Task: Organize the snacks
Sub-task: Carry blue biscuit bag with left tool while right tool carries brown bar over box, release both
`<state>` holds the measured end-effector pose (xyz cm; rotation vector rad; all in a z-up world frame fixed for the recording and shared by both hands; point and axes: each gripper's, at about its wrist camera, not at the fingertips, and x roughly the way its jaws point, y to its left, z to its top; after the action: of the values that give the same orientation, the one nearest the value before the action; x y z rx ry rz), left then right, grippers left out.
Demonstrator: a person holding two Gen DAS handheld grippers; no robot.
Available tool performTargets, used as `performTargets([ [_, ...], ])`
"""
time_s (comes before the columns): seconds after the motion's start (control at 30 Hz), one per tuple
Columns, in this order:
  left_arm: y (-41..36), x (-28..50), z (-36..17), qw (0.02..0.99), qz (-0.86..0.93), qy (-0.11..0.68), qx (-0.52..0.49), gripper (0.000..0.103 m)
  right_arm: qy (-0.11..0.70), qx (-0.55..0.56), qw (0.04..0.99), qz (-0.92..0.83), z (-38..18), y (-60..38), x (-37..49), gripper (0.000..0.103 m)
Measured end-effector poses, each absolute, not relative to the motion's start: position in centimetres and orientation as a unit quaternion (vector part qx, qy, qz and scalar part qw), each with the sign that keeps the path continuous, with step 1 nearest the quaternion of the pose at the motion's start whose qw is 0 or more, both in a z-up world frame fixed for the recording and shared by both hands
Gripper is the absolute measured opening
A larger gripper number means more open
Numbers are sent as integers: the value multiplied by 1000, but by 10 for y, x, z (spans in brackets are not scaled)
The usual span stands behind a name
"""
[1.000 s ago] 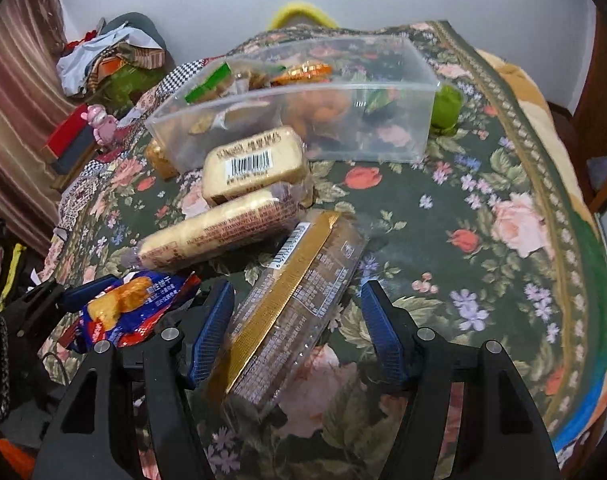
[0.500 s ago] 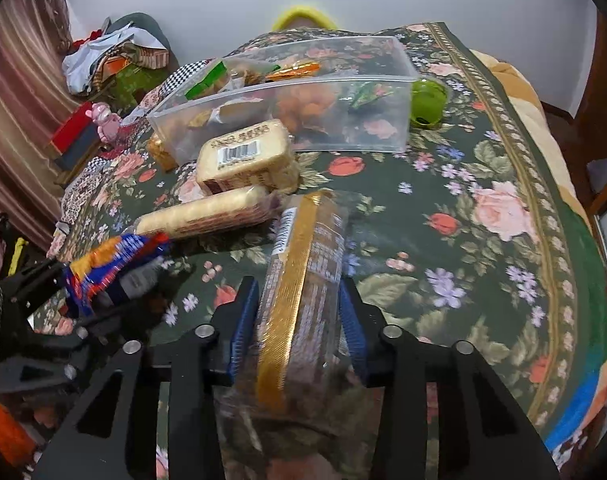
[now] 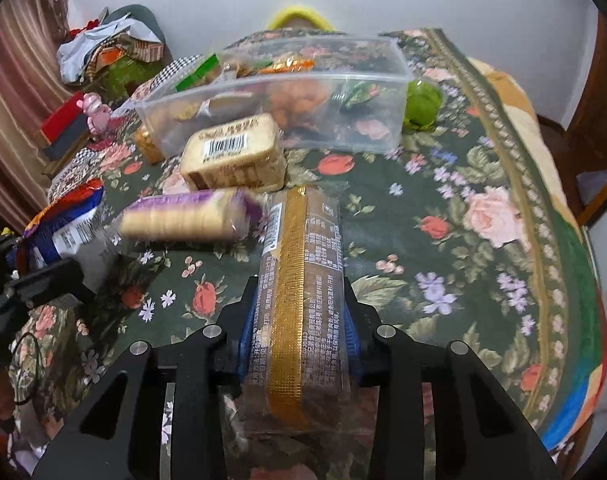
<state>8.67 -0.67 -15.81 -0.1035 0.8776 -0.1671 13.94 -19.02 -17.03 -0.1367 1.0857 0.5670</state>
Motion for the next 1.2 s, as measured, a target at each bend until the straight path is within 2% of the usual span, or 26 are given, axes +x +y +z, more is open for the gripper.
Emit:
performTargets([
  [0.33, 5, 92, -129, 915, -73, 392, -63, 45, 460, -46, 849, 255, -128, -206, 146, 33],
  [0.73, 13, 135, -87, 936, -56, 341, -59, 45, 410, -53, 868, 275, -92, -185, 172, 33],
  [1.2, 4, 223, -88, 936, -60, 342, -57, 45, 395, -46, 879, 265, -86, -171, 222, 33],
])
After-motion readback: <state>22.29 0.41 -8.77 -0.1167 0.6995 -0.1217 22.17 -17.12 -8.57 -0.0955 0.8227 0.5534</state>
